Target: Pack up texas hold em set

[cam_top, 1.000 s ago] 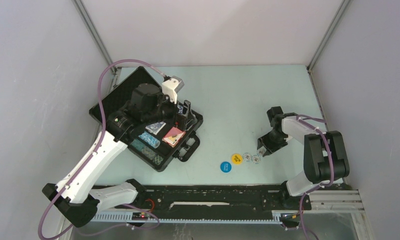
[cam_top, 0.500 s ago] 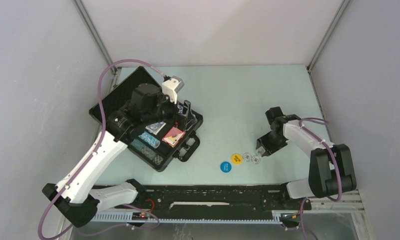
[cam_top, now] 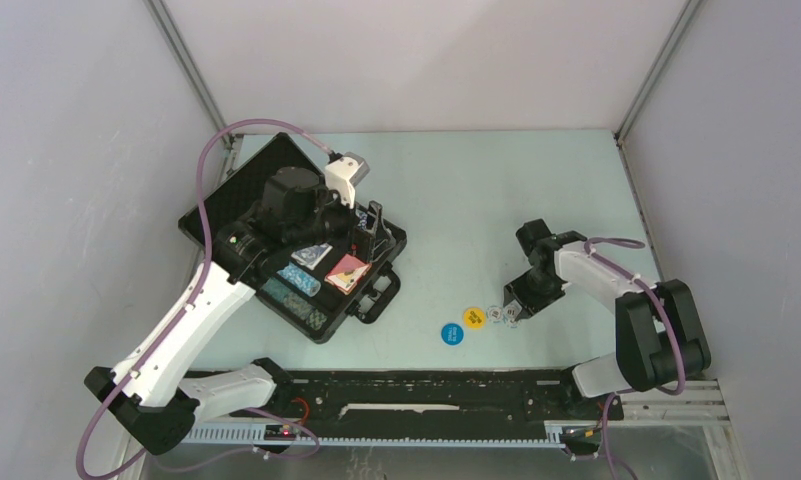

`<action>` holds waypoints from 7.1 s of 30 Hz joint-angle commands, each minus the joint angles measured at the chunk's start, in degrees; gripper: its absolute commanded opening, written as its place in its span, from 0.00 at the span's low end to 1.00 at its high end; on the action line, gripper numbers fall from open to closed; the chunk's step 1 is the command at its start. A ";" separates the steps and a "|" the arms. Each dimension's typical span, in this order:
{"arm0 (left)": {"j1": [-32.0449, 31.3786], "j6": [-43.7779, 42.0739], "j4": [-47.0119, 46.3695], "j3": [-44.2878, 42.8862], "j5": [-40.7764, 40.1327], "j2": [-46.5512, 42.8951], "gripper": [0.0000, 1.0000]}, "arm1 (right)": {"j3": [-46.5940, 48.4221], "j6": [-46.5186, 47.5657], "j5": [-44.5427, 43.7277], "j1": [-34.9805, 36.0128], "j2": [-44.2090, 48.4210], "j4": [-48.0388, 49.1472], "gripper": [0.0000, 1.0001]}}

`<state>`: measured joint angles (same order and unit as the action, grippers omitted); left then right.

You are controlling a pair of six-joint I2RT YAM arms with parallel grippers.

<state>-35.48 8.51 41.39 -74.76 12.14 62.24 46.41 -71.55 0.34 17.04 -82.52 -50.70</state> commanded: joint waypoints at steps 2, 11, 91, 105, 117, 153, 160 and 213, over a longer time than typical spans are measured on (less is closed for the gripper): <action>0.19 -0.25 -1.22 1.20 0.87 -0.90 1.00 | -1.13 -2.06 -0.95 0.25 -0.01 0.45 0.41; 0.17 -0.25 -1.26 1.20 1.02 -0.52 1.00 | -2.38 -1.76 0.80 0.13 -1.06 2.05 0.42; 0.15 -0.34 -1.20 1.28 2.05 -0.93 1.00 | 0.78 -17.14 -1.97 8.20 -1.64 5.01 0.27; 0.07 -0.32 -1.22 1.37 2.23 -0.89 1.00 | -0.91 -13.75 -5.85 3.12 7.33 -2.87 0.31; -0.02 -0.33 -1.30 1.46 2.04 -0.63 1.00 | -4.83 -12.11 -2.52 1.63 6.09 0.69 0.35; -0.11 -0.34 -1.26 1.47 2.43 -0.65 1.00 | -5.37 -12.64 -2.39 1.54 5.78 1.14 0.83; -0.11 -0.43 -1.23 1.46 2.26 -0.64 1.00 | -5.37 -12.27 -1.61 1.03 2.08 3.27 0.81; -0.09 -0.16 -2.00 2.34 1.88 1.86 1.00 | -3.61 -13.31 -0.95 2.52 4.74 -0.11 0.00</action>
<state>-35.48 8.51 41.17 -73.80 13.69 63.79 41.41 -83.90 0.12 19.33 -80.05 -48.88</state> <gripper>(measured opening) 0.996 0.497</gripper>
